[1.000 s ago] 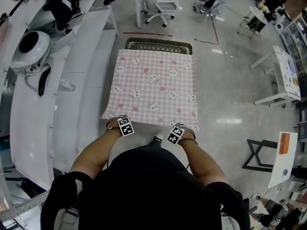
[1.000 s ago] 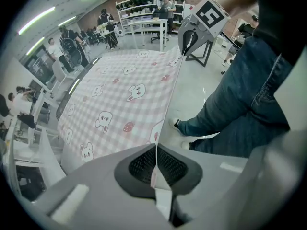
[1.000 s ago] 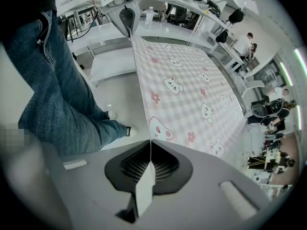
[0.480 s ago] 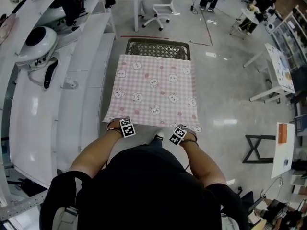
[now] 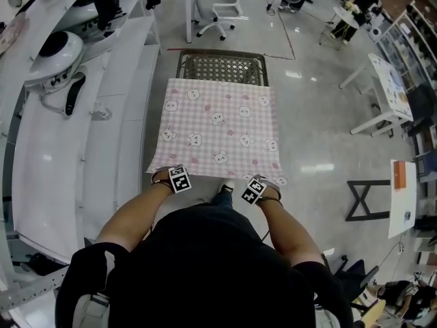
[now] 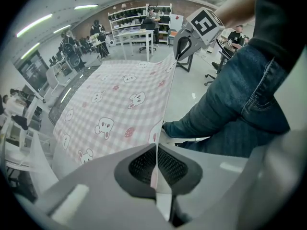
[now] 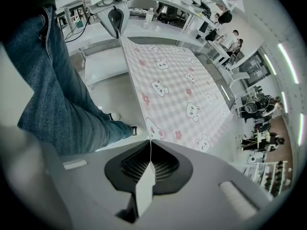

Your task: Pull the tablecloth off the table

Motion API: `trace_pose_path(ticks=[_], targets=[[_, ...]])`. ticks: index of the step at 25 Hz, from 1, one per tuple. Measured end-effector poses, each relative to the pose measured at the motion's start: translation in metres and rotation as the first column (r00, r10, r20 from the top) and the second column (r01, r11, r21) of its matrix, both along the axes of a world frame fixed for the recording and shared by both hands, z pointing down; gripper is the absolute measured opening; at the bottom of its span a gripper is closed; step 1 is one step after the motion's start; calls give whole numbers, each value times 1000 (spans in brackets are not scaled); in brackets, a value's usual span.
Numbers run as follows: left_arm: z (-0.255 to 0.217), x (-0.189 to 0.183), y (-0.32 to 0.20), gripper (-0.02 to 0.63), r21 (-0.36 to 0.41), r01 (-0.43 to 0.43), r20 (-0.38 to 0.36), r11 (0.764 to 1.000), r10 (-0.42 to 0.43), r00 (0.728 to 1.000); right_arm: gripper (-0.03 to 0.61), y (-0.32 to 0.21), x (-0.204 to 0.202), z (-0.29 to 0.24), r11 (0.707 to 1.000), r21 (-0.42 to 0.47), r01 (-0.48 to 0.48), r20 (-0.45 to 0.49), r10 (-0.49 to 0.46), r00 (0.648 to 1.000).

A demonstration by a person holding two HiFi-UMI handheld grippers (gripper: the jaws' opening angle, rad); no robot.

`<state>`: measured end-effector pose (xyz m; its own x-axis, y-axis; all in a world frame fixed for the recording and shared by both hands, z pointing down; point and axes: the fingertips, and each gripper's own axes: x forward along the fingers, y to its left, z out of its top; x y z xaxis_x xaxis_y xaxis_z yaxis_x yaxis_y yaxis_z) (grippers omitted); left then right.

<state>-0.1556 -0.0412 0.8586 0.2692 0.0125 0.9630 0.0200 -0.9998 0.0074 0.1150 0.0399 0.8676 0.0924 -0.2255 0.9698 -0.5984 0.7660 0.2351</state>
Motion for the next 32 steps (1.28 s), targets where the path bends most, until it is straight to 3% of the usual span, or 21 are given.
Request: trace_pose_path(ticks=[13, 22, 32], targets=[[-2, -13, 46, 2, -29, 5, -9, 1000, -5, 1000, 28, 53, -16, -2, 1000, -30, 1, 26, 0, 1000], [-19, -7, 68, 2, 1, 64, 9, 998, -64, 998, 26, 69, -7, -13, 998, 14, 58, 55, -59, 997], [-39, -4, 86, 0, 26, 138, -1, 990, -138, 990, 26, 80, -3, -28, 998, 22, 58, 110, -61, 992]])
